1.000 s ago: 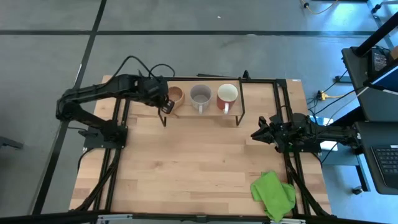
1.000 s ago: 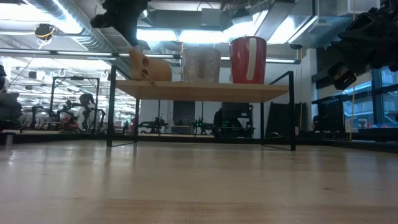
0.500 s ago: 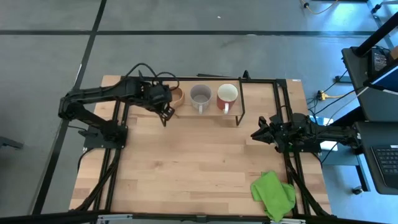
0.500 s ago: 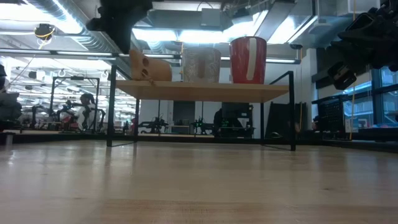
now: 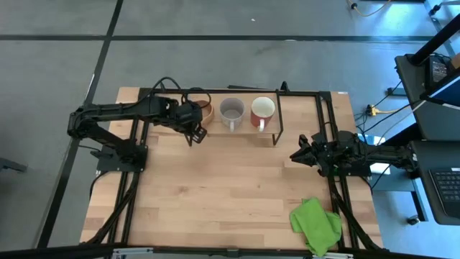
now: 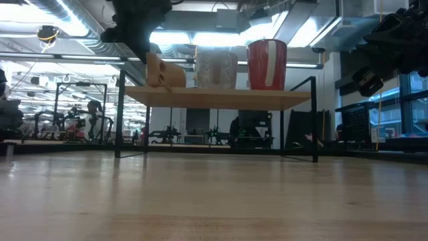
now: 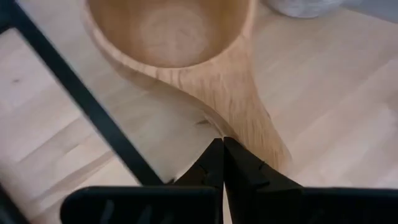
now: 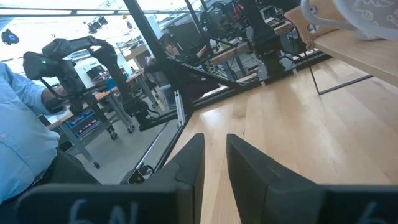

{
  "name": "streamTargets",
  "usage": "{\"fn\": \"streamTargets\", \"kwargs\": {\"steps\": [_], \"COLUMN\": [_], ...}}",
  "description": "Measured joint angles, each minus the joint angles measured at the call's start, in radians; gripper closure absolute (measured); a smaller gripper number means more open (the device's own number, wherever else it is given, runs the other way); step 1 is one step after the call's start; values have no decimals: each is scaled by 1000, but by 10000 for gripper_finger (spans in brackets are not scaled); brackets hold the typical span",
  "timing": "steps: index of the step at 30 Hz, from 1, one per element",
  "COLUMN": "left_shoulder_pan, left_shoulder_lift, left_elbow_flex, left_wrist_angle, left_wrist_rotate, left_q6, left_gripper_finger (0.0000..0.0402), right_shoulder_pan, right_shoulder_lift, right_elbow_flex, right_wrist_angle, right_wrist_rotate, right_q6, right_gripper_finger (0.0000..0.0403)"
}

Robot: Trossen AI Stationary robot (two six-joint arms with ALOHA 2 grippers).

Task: Stack small to large cups/mugs on shelf
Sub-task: Put the brown mug on the shelf

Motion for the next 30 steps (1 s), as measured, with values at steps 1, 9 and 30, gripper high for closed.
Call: {"fn": "streamTargets", "kwargs": {"steps": [1, 9, 30], "left_shoulder_pan": [-2, -15, -15], "left_shoulder_lift": [0, 0, 0], "left_elbow_flex": [0, 0, 0], "left_wrist_angle": [9, 16, 23], "left_wrist_rotate": [7, 10, -17], "left_q6": [0, 0, 27], "left_gripper_finger": [401, 401, 401], "right_shoulder_pan": [0, 0, 0], "right_shoulder_lift": [0, 0, 0], "right_elbow_flex": [0, 0, 0], "right_wrist_angle": [0, 0, 0], "right_wrist_rotate": [0, 0, 0], "right_q6": [-1, 0, 0], "right_gripper_finger": [334, 334, 334]}}
